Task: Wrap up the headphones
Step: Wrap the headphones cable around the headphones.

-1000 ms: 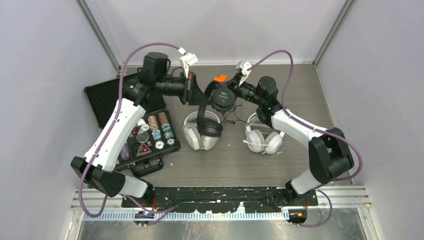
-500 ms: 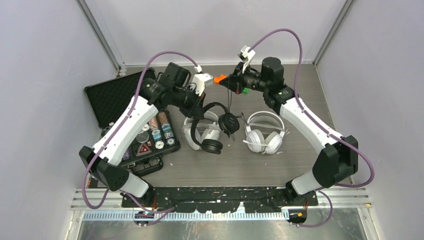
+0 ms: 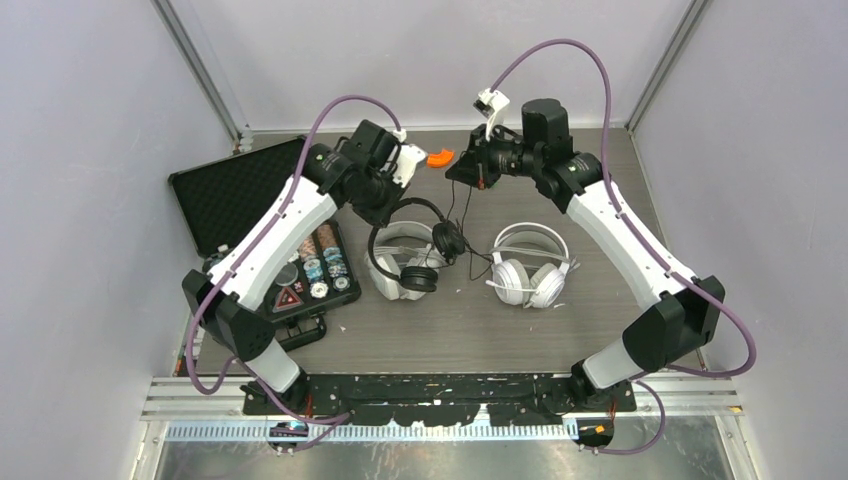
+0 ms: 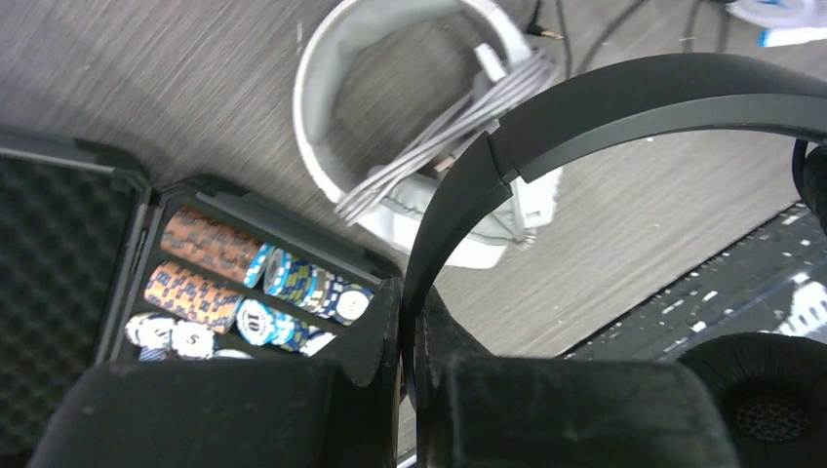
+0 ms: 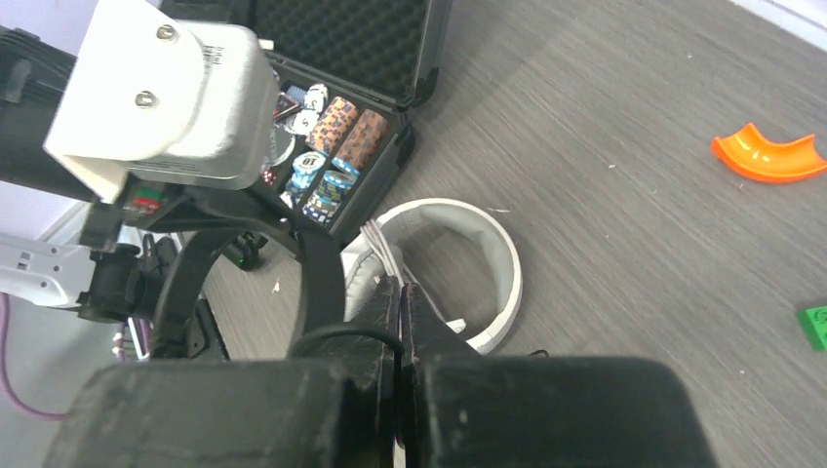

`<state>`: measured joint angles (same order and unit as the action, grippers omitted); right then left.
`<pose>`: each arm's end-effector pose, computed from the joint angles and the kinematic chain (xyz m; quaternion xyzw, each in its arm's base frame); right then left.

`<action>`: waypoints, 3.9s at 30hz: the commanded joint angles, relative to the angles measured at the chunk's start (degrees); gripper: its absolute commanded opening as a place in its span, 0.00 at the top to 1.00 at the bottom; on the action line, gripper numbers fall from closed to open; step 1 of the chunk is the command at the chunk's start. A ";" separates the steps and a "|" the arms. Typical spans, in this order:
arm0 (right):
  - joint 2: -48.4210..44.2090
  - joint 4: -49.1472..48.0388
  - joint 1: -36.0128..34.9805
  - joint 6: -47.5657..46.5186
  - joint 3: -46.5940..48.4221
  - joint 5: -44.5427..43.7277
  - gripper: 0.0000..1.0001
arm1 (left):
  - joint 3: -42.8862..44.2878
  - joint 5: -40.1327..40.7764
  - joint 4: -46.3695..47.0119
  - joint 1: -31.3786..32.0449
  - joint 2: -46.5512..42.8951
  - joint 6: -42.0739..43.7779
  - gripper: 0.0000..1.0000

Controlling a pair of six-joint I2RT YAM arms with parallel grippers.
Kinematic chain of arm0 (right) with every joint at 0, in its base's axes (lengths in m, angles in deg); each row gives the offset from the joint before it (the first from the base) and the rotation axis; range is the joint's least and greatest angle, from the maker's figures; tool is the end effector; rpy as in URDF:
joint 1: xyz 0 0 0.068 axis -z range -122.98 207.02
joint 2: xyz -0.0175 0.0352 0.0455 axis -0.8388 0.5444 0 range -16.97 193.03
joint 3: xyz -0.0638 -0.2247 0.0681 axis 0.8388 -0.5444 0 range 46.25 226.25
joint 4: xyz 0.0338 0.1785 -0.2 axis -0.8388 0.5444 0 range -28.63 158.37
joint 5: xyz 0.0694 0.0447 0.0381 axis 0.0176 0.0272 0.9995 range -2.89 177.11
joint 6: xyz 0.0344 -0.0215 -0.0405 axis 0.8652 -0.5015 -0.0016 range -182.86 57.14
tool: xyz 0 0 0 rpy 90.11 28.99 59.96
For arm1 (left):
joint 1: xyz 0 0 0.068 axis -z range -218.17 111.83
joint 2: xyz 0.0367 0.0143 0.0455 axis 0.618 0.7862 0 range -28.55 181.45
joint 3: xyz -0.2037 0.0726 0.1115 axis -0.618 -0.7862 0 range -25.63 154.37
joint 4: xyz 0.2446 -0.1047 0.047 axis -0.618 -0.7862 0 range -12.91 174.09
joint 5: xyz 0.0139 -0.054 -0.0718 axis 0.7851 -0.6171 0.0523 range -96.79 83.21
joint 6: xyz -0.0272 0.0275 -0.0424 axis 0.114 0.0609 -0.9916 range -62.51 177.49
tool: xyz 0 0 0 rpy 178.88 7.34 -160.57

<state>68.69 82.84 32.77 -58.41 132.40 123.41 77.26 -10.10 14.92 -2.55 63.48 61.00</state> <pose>0.3146 0.1680 0.3702 -0.3084 0.7411 0.3821 0.4579 0.2644 -0.1922 0.3561 0.3294 0.9034 -0.1021 0.2547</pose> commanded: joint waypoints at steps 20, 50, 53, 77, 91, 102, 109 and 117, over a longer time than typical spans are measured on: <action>10.46 26.11 -3.70 13.83 21.35 9.47 1.00 | 14.11 21.87 -3.83 1.09 12.31 -4.04 1.00; 17.43 41.81 -3.51 14.34 38.88 -14.63 1.00 | 26.39 30.24 -4.24 -0.47 19.48 -7.41 1.00; 18.74 41.94 -3.41 15.83 40.96 -9.57 1.00 | 26.16 30.27 -4.28 -0.51 19.50 -7.48 1.00; 6.77 0.53 -5.72 30.31 11.58 6.23 0.88 | 22.93 21.04 7.96 -5.98 14.46 -18.25 1.00; 2.46 -4.72 -6.05 16.71 4.09 1.88 0.74 | 24.20 18.44 18.29 -8.17 12.31 -31.00 1.00; -7.00 -13.48 -7.12 8.37 -10.88 -3.59 0.68 | 17.51 10.92 26.29 -11.08 8.22 -40.22 1.00; -8.49 -24.49 -7.13 6.75 -18.41 -6.71 0.60 | 15.94 8.06 28.80 -11.36 5.93 -42.76 1.00; -9.86 -46.00 -7.18 9.39 -28.47 -15.29 0.45 | 16.12 7.25 28.55 -11.36 4.29 -42.89 1.00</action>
<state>61.55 53.22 25.95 -49.27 106.82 114.20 92.73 -1.14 38.51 -13.70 71.77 19.93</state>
